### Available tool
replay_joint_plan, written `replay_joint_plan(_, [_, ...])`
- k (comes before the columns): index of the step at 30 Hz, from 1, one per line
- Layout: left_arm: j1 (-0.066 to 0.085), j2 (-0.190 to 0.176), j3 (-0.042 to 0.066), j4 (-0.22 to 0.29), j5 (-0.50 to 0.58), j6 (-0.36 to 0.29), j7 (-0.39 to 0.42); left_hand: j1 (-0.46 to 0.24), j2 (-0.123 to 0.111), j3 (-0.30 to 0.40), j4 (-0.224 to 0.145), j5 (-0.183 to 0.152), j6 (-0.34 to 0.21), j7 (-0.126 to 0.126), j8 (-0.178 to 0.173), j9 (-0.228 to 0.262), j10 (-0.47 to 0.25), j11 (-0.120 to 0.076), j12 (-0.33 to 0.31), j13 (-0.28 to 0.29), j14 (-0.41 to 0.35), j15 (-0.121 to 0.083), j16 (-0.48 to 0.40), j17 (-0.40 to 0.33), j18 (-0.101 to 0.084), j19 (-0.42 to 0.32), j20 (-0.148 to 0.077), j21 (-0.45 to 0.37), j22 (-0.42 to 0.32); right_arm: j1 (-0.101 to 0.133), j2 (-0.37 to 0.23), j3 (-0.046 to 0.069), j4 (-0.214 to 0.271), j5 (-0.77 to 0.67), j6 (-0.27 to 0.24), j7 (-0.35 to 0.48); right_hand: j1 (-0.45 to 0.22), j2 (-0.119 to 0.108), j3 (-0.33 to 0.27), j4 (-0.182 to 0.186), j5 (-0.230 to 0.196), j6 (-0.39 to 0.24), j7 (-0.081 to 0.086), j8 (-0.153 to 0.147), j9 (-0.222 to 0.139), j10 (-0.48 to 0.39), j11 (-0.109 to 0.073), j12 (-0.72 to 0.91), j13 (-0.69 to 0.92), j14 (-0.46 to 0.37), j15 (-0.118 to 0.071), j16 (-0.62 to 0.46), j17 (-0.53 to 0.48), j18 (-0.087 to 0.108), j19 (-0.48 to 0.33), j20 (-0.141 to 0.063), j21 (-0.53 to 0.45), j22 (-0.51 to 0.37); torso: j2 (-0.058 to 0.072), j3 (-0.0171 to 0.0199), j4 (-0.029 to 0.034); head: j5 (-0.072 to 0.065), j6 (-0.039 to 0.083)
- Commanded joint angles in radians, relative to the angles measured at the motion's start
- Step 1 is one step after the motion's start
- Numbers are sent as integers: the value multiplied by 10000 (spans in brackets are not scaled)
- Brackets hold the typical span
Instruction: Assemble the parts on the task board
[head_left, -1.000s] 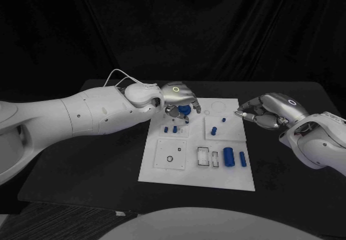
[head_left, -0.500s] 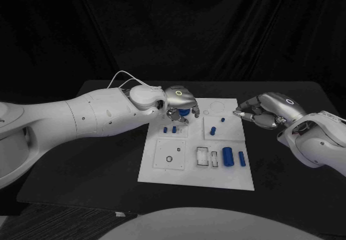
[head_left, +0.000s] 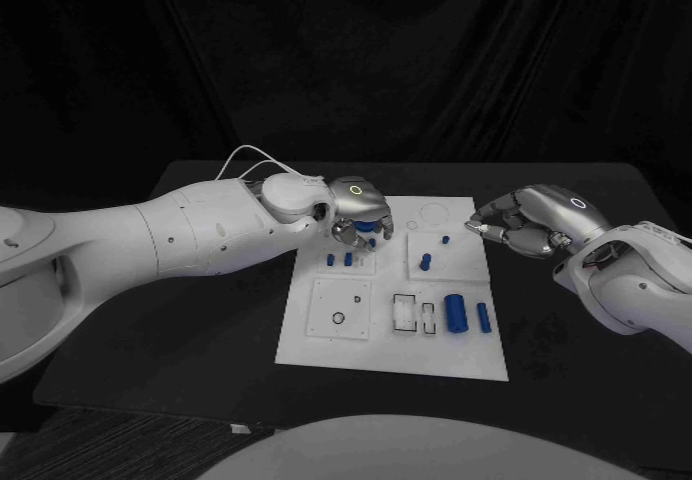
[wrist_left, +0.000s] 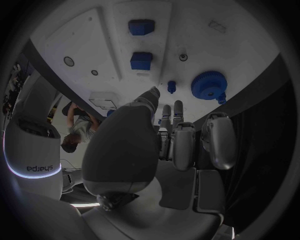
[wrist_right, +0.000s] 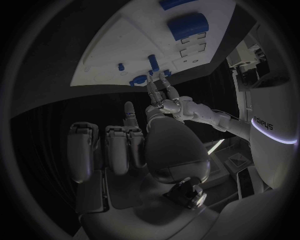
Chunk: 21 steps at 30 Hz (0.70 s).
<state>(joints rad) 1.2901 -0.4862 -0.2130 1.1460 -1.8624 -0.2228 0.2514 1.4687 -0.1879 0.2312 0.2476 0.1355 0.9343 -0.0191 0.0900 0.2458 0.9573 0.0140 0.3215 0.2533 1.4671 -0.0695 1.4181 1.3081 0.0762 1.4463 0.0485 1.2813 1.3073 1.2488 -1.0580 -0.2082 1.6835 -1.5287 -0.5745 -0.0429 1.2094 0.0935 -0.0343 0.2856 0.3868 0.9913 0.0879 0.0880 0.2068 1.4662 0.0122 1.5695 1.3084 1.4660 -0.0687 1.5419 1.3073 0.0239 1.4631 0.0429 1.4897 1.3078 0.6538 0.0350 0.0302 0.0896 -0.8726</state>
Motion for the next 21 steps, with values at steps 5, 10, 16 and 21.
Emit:
replay_joint_plan(5, [-44, 92, 11, -146, -35, 246, -86, -78, 1, 133, -75, 147, 49, 90, -3, -6, -75, 22, -89, 20, 208, 86, 28, 30, -146, 54, 22, 17, 1821, -18, -12, 6, 13, -13, 16, -20, -17, 24, 35, 11, 35, 39, 28, -62, -10, 1046, 15, 13, 2624, 930, 65, -13, 2039, -30, 685, 63, 15, 2356, 8, 1, 2, 9, 0])
replay_joint_plan(10, [-67, 131, 11, -315, -35, 92, -52, -54, -32, 393, -162, 527, 444, 300, 130, 49, -30, -96, -351, -32, 265, 22, 89, 113, -130, 40, -11, -47, 1803, -19, -12, 6, 10, -14, 42, -19, -17, 24, 35, 11, 35, 39, 28, -62, -10, 1046, 15, 13, 2624, 930, 65, -13, 2039, -30, 685, 63, 15, 2356, 9, -1, -3, -5, 0])
replay_joint_plan(16, [-95, 226, 11, -471, -35, 26, -68, 127, -34, 881, -351, 1268, 646, 359, 133, 78, 279, -157, -656, -135, 271, -37, 58, 62, -130, 50, -77, -63, 1802, -19, -6, 6, 10, -14, 48, -11, -4, 17, 41, 8, 65, 40, 27, -63, -11, 1046, 15, 13, 2624, 929, 65, -15, 2033, -30, 686, 63, 17, 2357, 9, 0, -2, -5, 0])
replay_joint_plan(21, [-123, 292, 11, -561, -35, 132, -93, 176, -143, 1413, -590, 1602, 626, 387, 33, 66, 484, -158, -994, -291, 255, -42, -18, -45, -128, 45, -91, -106, 1794, -19, -9, 6, 14, -14, 52, -13, -2, 17, 42, 7, 67, 40, 26, -64, -12, 1046, 15, 13, 2624, 927, 65, -19, 2025, -28, 681, 63, 7, 2353, 0, 1, -2, -2, 0])
